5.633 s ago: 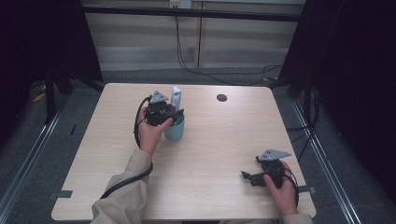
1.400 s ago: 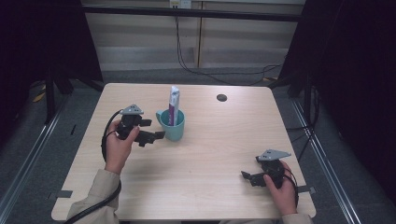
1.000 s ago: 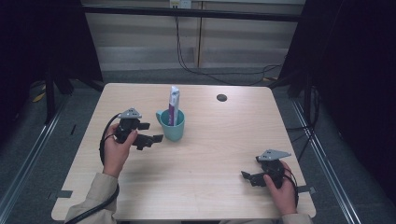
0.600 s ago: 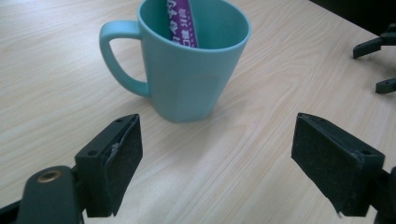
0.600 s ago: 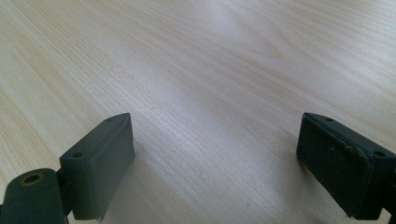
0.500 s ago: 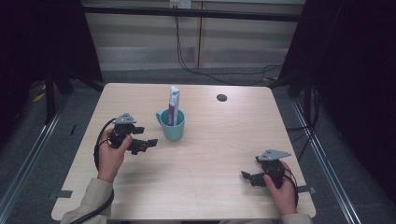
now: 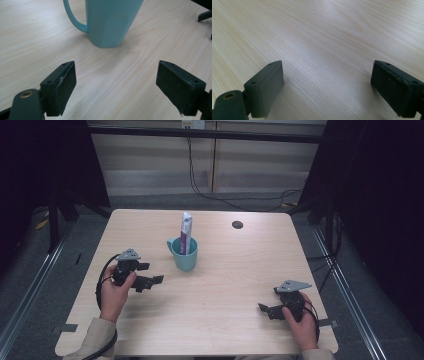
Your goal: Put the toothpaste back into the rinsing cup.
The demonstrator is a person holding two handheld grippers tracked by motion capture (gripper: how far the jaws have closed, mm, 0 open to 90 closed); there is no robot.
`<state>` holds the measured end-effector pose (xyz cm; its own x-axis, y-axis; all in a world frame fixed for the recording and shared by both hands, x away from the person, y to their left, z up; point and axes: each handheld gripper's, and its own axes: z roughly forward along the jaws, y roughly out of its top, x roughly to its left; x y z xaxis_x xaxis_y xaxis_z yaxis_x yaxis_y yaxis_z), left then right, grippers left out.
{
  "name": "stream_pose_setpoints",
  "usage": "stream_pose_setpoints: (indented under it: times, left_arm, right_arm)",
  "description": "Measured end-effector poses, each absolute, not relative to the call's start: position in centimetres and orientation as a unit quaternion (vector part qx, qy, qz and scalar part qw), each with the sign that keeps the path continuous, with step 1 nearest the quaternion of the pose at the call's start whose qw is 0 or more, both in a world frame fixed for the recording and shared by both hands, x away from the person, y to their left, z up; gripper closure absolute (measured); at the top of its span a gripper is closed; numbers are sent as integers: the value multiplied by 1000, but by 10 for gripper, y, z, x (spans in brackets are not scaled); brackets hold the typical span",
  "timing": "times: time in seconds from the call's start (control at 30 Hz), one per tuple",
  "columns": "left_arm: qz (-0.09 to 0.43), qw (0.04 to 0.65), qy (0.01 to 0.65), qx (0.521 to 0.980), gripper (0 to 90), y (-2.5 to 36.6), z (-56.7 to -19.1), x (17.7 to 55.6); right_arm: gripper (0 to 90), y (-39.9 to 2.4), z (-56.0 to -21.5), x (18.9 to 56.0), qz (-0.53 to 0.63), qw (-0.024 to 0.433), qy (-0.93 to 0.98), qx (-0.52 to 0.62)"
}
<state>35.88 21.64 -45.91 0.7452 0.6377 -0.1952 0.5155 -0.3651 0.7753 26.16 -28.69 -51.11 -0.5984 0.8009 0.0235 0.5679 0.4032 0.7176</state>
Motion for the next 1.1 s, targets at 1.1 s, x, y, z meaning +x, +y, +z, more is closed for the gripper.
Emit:
stream_pose_setpoints:
  times: [1.1]
  left_arm:
    - [85, 403, 360, 837, 170, 229, -499, 346]
  right_arm:
    - [105, -287, -511, 262, 353, 165, 821, 417]
